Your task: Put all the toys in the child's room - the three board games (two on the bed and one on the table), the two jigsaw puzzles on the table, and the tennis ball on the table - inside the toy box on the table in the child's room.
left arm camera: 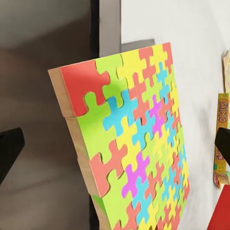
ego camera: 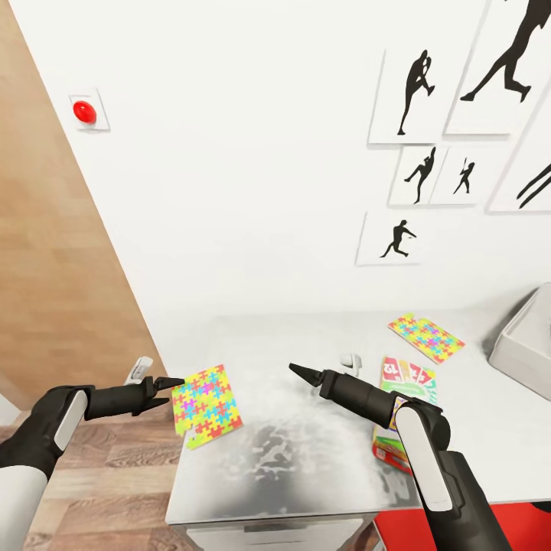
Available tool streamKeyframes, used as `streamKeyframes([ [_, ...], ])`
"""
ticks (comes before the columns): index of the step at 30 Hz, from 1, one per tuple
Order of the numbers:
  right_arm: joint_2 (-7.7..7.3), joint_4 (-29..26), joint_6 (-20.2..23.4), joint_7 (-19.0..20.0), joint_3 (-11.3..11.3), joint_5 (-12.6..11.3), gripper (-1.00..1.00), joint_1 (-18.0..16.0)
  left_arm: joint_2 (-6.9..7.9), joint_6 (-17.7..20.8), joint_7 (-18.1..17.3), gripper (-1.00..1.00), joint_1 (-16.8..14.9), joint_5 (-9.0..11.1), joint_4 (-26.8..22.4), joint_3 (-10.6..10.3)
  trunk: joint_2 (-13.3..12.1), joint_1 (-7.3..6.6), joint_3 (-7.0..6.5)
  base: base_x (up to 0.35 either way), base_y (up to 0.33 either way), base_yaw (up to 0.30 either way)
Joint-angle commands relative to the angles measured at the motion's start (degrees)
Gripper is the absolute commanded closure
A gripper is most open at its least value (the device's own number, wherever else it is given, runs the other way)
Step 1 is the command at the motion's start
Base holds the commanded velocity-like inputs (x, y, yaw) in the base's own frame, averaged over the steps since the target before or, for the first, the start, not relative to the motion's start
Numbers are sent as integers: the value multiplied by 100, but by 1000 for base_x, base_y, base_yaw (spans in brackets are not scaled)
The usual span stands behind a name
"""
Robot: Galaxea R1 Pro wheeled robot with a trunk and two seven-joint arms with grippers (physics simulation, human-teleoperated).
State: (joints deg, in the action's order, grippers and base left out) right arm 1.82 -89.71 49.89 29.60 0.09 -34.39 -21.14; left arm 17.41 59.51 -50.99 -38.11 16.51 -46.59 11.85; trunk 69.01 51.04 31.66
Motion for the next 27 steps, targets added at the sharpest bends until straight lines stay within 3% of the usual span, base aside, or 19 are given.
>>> streamKeyframes([
  [1,3,-2,30,13,-7,2,-100,-4,-1,17,-34,-100,-4,-25,1,9,3,0,5,0,0,0],
  [8,5,-2,29,12,-4,2,-100,-4,-1,17,-34,-100,-4,-25,1,7,164,88,77,0,0,0],
  [27,4,-2,30,18,-9,2,-100,-3,-1,17,-36,-100,-4,-31,1,5,164,88,77,-4,-39,0],
])
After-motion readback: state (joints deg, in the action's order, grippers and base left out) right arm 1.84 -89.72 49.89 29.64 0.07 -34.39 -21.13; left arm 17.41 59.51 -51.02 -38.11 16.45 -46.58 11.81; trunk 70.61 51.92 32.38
